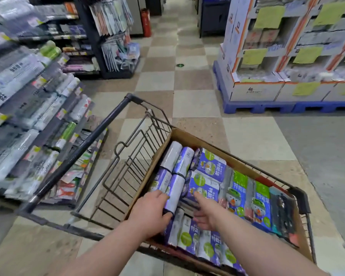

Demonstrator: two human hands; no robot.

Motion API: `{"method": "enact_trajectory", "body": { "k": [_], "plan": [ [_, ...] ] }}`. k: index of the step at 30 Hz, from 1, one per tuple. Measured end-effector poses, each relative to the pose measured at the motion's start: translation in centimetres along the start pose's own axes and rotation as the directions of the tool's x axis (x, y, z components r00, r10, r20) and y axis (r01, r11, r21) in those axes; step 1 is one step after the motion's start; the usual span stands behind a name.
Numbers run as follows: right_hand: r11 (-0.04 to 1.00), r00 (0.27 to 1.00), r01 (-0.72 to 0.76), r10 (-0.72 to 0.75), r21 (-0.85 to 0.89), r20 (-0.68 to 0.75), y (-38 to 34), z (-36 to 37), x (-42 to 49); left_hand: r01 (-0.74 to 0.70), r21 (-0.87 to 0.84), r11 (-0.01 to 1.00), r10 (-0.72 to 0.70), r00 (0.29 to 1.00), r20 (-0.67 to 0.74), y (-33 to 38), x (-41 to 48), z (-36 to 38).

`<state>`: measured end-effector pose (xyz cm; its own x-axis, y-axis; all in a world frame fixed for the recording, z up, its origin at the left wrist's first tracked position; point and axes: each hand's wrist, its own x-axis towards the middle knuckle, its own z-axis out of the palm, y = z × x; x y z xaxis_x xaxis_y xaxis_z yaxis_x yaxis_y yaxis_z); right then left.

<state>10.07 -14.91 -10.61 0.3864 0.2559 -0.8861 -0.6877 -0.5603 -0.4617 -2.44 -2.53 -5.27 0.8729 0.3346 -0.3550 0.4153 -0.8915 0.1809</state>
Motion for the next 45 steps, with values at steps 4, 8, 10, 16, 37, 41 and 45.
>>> {"method": "enact_trajectory", "body": {
  "k": [4,8,10,16,37,41,45],
  "plan": [
    [0.833,0.994,-0.101,0.062,0.544,0.089,0.5,1.4,3.1,-0.003,0.01,1.0,0.003,0.999,-0.037,0.5,1.9,-0.3],
    [0.698,0.999,-0.047,0.023,0.714,0.043,0.4,2.1,3.8,-0.013,0.007,1.0,0.013,1.0,-0.023,1.1,3.6,-0.6],
    [0.659,0.998,-0.044,0.003,0.751,0.056,0.5,2.0,3.9,-0.02,-0.002,1.0,0.02,1.0,-0.022,1.6,4.3,-1.0],
    [0.666,0.994,0.109,-0.061,0.738,-0.092,0.5,-2.0,3.3,-0.063,0.01,0.998,0.063,0.997,-0.054,3.5,8.0,-1.5],
    [0.792,0.984,0.124,-0.019,0.597,-0.179,4.0,-15.2,5.0,-0.114,0.554,0.824,0.121,0.992,0.024,10.9,21.5,-2.1],
    [0.794,0.983,0.129,-0.026,0.594,-0.179,3.7,-15.2,5.3,-0.106,0.514,0.851,0.061,0.993,0.105,11.3,21.8,-2.0],
    [0.774,0.977,0.157,-0.031,0.613,-0.211,3.9,-14.6,5.7,-0.172,0.524,0.834,0.074,0.976,0.203,11.3,21.3,-1.1]
  ]
}}
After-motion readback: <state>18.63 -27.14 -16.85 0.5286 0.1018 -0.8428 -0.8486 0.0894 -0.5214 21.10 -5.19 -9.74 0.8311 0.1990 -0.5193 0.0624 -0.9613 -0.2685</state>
